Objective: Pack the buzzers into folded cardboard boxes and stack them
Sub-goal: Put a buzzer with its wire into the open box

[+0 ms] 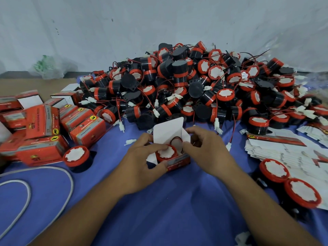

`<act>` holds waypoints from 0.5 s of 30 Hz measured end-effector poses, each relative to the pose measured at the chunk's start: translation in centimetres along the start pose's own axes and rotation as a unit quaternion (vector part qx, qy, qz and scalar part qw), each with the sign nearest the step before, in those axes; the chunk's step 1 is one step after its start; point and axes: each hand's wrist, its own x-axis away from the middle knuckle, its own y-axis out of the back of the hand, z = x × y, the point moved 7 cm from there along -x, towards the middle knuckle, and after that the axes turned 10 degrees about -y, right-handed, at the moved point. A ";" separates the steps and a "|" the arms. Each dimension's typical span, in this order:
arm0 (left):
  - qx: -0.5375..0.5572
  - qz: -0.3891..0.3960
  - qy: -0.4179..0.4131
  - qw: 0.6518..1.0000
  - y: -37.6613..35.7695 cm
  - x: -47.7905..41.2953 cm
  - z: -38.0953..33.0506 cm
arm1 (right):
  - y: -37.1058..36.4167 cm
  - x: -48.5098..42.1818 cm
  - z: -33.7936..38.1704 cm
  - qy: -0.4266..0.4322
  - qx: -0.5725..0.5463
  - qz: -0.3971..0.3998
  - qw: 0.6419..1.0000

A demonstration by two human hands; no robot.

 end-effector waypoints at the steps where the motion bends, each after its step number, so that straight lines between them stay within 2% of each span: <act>1: -0.001 0.003 0.003 1.000 0.0 0.0 0.0 | -0.1 0.0 0.1 0.012 0.018 0.003 1.000; 7: 0.009 0.007 0.014 1.000 0.0 0.0 0.0 | 0.2 0.1 0.7 0.107 0.108 -0.041 0.987; 15: 0.001 0.011 0.006 1.000 0.1 -0.2 -0.4 | -0.9 0.4 0.8 0.141 0.170 0.028 0.975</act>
